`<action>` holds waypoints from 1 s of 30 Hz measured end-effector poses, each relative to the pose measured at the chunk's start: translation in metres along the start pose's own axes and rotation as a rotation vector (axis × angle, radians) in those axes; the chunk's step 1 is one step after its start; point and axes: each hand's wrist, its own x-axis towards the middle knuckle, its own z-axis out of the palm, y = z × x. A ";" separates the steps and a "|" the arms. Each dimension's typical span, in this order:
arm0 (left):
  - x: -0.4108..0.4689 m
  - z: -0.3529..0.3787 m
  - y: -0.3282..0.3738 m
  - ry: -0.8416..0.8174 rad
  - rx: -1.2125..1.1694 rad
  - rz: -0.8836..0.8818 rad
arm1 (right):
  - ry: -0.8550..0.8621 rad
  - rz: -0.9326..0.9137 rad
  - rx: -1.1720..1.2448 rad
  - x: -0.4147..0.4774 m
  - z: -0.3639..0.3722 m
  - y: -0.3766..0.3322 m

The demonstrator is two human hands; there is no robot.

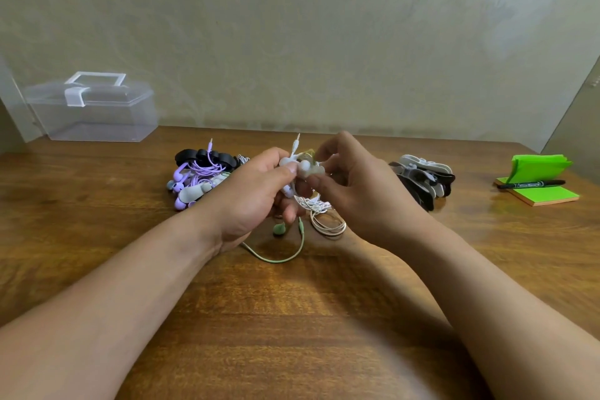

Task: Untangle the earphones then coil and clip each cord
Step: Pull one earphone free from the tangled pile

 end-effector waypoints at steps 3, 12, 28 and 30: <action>-0.002 0.002 0.000 -0.025 0.058 0.008 | 0.006 -0.014 -0.065 0.000 0.000 -0.001; -0.010 0.005 0.006 -0.219 -0.016 -0.023 | -0.117 0.314 0.529 0.011 -0.020 0.011; -0.005 0.004 -0.003 -0.151 0.009 -0.030 | 0.115 0.040 0.200 0.004 -0.013 -0.003; -0.002 0.006 -0.006 -0.091 0.029 -0.044 | 0.122 0.007 0.127 0.002 -0.012 -0.005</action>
